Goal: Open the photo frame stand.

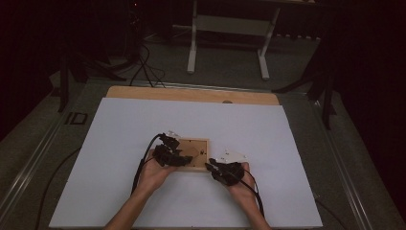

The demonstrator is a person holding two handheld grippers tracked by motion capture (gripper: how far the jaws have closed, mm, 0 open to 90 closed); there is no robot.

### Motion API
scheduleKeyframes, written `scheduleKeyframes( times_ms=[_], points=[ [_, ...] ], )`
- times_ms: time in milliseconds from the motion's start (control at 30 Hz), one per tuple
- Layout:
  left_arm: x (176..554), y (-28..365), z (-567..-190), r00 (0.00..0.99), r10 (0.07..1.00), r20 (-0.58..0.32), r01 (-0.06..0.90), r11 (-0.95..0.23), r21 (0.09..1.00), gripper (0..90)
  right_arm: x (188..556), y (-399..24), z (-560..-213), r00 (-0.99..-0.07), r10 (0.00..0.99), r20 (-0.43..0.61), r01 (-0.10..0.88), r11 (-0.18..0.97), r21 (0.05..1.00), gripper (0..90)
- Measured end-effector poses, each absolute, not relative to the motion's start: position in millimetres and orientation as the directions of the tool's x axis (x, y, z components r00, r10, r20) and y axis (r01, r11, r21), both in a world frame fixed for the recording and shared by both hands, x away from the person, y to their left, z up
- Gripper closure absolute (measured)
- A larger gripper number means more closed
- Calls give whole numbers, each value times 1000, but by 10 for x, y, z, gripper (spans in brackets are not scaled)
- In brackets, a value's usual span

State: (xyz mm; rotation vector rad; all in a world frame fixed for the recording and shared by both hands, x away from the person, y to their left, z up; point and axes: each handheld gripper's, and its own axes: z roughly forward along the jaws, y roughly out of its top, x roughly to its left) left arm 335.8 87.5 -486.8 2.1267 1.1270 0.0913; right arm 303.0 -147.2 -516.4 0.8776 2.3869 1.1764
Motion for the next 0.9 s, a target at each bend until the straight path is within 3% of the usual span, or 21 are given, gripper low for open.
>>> scheduleKeyframes(
  times_ms=[300,900],
  points=[
    [3205,877,-4880,637,748,-184,634,-373,677,528,3037,-1528,-5058,-746,665,-10,381,440,813,640],
    [2956,858,-4945,670,741,-39,511,-422,749,527,3091,-1667,-4905,-710,704,6,397,394,829,640]
  ],
)
